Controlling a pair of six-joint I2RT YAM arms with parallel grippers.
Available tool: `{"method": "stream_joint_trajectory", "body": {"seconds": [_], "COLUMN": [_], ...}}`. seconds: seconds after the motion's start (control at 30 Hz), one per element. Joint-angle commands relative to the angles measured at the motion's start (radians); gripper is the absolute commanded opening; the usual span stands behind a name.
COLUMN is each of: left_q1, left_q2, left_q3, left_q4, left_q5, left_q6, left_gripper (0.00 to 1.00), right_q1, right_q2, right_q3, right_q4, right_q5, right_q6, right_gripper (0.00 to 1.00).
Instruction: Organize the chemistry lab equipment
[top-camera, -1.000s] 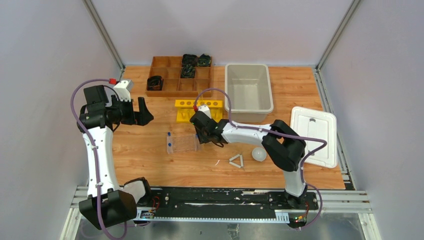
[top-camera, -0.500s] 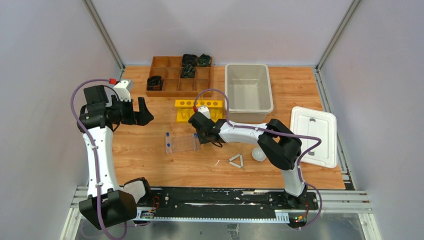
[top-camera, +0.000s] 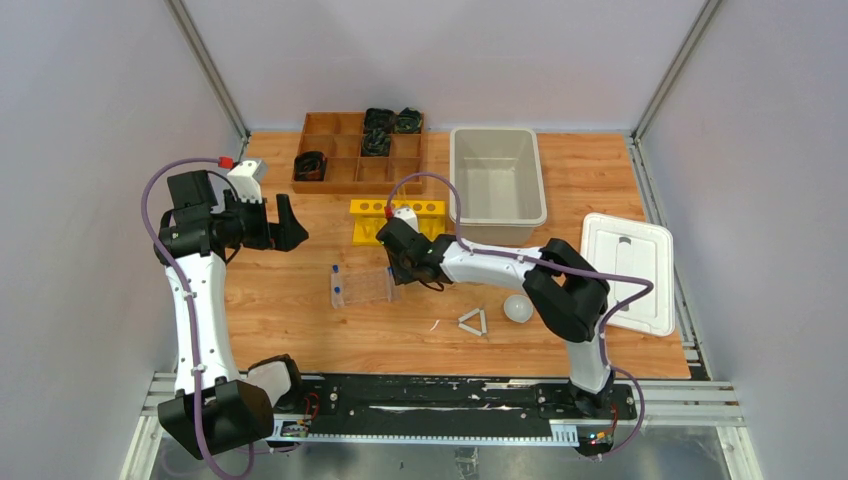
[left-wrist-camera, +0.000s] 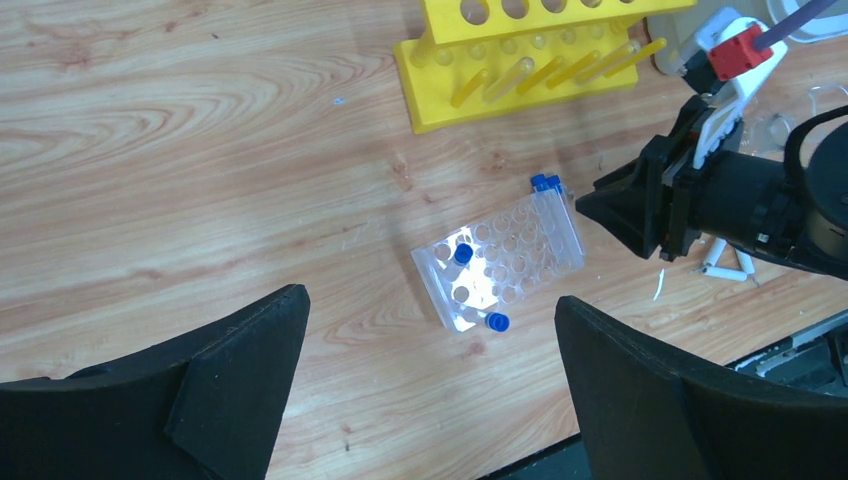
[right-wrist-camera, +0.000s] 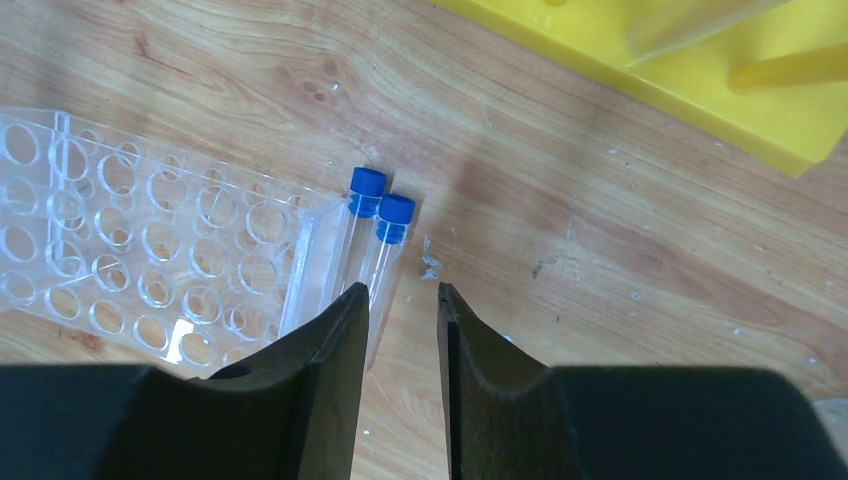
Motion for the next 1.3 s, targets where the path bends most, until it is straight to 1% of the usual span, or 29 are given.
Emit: {"method": "stream_joint_trajectory", "body": {"seconds": [0.0,0.13,0.3,0.43,0.53,0.67,0.77,0.87,1.0,1.1,1.17,1.27], "left_q1": [0.006,0.005,0.006,0.006,0.006,0.006,0.006,0.005,-0.011,-0.06,-0.1,-0.14], "left_q2": [-0.012,-0.013,-0.016,-0.019,-0.022,-0.035,-0.054,-0.081,-0.099,-0.108,-0.113,-0.121], "left_q3": [0.007,0.004,-0.001,-0.015,-0.033,-0.054,-0.062,-0.069,-0.075,-0.075,-0.072,-0.066], "left_q4": [0.013,0.014,0.014,0.013,0.013,0.014,0.013,0.013,0.013,0.015,0.015,0.014], "left_q5": [0.022,0.018,0.019,0.042,0.072,0.116,0.176,0.256,0.352,0.379,0.388,0.422], "left_q6": [-0.005,0.001,0.005,0.001,0.001,0.011,0.022,0.033,0.029,0.018,0.007,-0.004], "left_gripper": [1.0,1.0,1.0,1.0,1.0,1.0,0.97,0.95,0.9,0.88,0.88,0.86], "right_q1": [0.001,0.0,0.0,-0.007,-0.018,-0.04,-0.043,-0.035,-0.001,0.036,0.064,0.097], "right_q2": [0.049,0.073,0.087,0.104,0.104,0.078,-0.012,-0.156,-0.272,-0.302,-0.318,-0.333], "right_q3": [0.035,0.036,0.024,0.033,0.051,0.089,0.1,0.07,0.027,0.022,0.026,0.013], "right_q4": [-0.006,-0.017,-0.025,-0.046,-0.062,-0.093,-0.103,-0.031,0.161,0.292,0.35,0.456], "right_q5": [-0.042,-0.035,-0.004,0.019,0.019,0.01,0.055,0.08,0.067,0.072,0.121,0.126], "right_q6": [0.017,0.014,0.017,0.017,0.012,-0.002,0.001,0.015,0.041,0.062,0.063,0.073], "right_gripper": [0.36,0.37,0.36,0.28,0.18,0.0,0.0,0.0,0.0,0.0,0.0,0.0]}}
